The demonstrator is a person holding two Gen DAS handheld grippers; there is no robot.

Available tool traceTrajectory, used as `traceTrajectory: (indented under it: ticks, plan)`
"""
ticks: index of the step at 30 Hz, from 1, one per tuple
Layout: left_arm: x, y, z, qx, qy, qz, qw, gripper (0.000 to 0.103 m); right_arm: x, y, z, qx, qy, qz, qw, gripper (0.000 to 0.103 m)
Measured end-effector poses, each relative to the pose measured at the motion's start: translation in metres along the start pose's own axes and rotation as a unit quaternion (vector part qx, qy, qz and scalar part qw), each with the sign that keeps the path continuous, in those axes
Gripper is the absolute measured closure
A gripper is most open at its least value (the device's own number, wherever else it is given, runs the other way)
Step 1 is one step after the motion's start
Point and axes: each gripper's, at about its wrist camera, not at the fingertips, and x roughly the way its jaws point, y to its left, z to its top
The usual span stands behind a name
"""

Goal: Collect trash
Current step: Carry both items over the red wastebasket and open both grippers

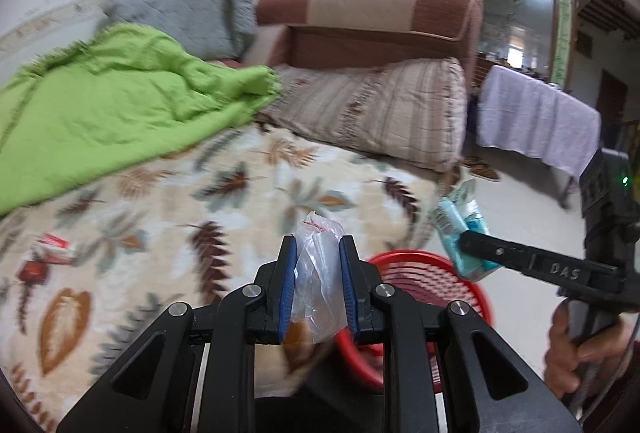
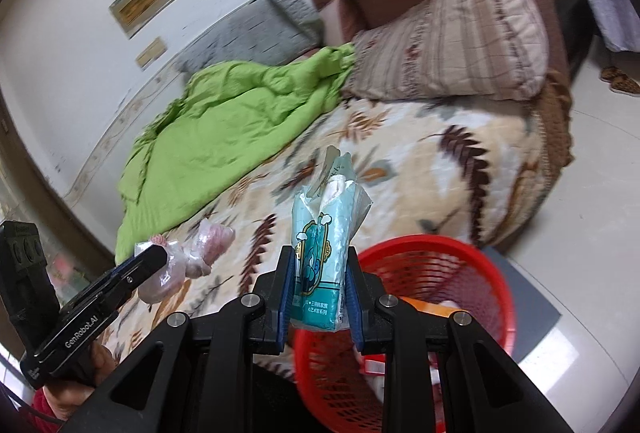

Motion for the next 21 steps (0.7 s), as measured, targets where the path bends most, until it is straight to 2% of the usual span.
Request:
traceTrajectory:
  ticks: [4,13,16,18,21]
  plan:
    - [0.017,-0.020,0.001,-0.001,0.021,-0.032,0.9993,0.083,-0.010,-0.017,0.003,0.019,-0.005,-0.009,1.000,0.078]
    - [0.046,-0.052,-0.016,0.014,0.066,-0.065,0.9956,0.082,-0.007,-0.033,-0.004,0.033,0.009,-0.022,0.999,0.077]
    - [0.054,-0.056,-0.022,0.019,0.084,-0.077,0.9933,0.082,-0.001,-0.041,-0.008,0.043,0.024,-0.030,0.998,0.071]
    - [0.057,-0.055,-0.024,0.015,0.094,-0.085,0.9918,0.077,0.003,-0.047,-0.011,0.057,0.036,-0.037,0.997,0.060]
    - [0.055,-0.053,-0.025,0.012,0.094,-0.085,0.9919,0.068,0.003,-0.050,-0.011,0.061,0.036,-0.040,0.997,0.060]
